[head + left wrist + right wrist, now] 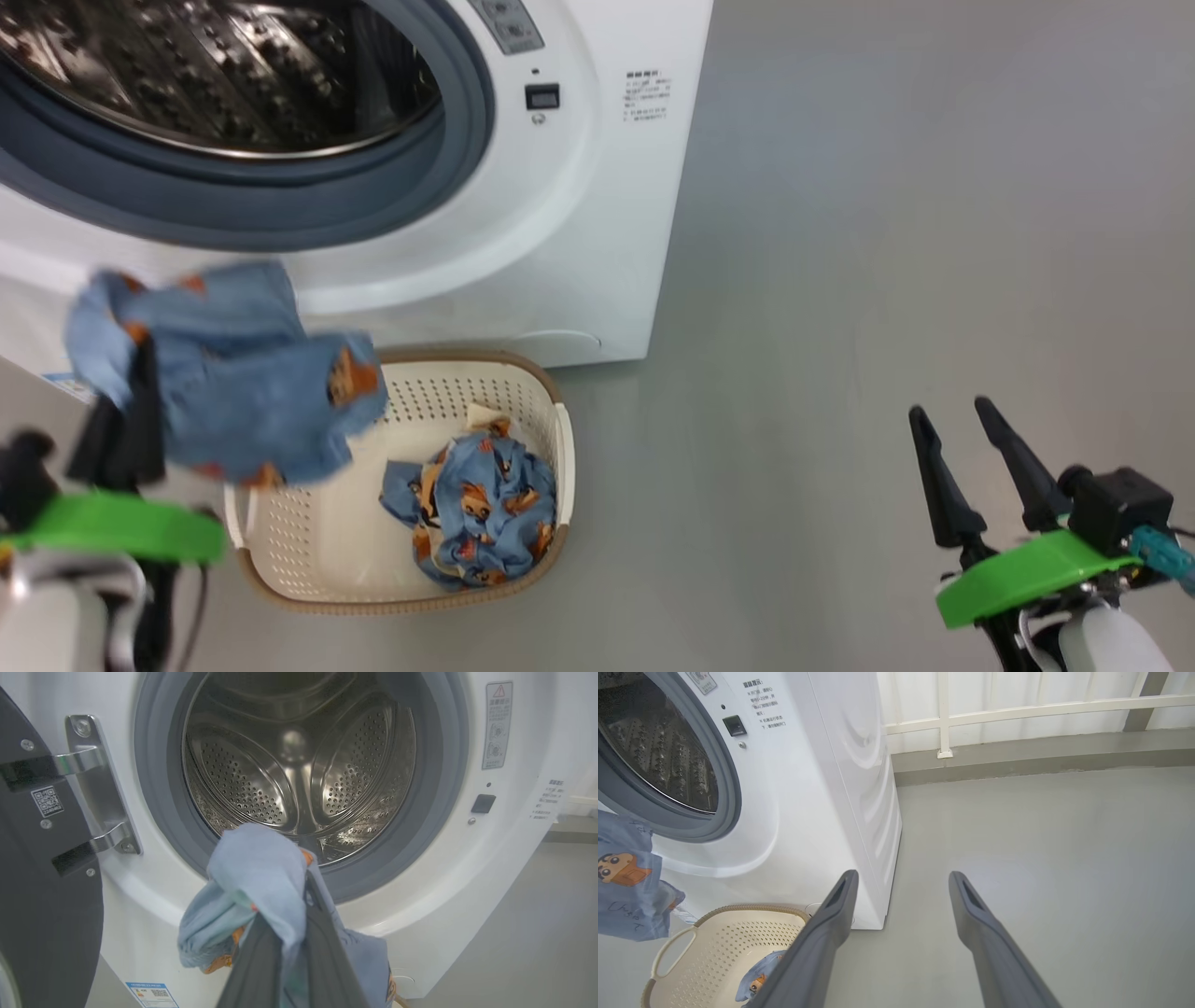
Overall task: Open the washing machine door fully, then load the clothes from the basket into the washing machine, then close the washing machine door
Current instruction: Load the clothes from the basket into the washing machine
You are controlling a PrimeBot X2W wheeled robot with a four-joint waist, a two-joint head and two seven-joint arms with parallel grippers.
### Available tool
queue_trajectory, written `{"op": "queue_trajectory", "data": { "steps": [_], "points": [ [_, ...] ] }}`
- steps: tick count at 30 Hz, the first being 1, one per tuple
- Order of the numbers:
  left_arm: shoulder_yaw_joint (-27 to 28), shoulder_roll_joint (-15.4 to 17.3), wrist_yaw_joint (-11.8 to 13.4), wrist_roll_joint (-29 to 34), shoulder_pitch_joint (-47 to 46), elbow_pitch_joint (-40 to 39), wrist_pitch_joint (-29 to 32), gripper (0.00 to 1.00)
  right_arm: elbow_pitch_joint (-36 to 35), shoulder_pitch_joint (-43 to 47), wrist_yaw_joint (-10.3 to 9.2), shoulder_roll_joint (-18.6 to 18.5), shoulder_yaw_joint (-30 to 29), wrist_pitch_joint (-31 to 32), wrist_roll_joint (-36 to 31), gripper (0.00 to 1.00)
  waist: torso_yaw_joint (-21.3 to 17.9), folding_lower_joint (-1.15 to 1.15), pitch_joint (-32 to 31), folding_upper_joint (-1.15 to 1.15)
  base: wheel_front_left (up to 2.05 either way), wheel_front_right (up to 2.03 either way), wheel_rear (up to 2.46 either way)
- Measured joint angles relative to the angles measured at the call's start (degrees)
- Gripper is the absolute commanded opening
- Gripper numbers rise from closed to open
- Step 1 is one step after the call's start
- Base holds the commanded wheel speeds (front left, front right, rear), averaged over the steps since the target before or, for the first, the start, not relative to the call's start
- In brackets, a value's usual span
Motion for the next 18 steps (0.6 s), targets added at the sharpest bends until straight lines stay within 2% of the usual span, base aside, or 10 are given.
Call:
{"op": "queue_trajectory", "data": {
  "steps": [9, 18],
  "points": [
    [-1.24, 4.77, 0.0, -0.8, -17.46, 8.14, -0.23, 0.0, -0.33, -4.04, 0.0, 1.38, 0.86, 0.0, -0.02, 1.0, -1.75, 0.0, 5.17, 0.0, 0.0, 0.0, 0.0],
    [-5.98, 8.32, 0.0, -1.75, -33.93, 22.57, -0.23, 0.0, -0.76, -7.6, 0.0, 2.91, 1.42, 0.0, -0.41, 1.0, -4.52, 0.0, 10.93, 0.0, 0.0, 0.0, 0.0]
  ]
}}
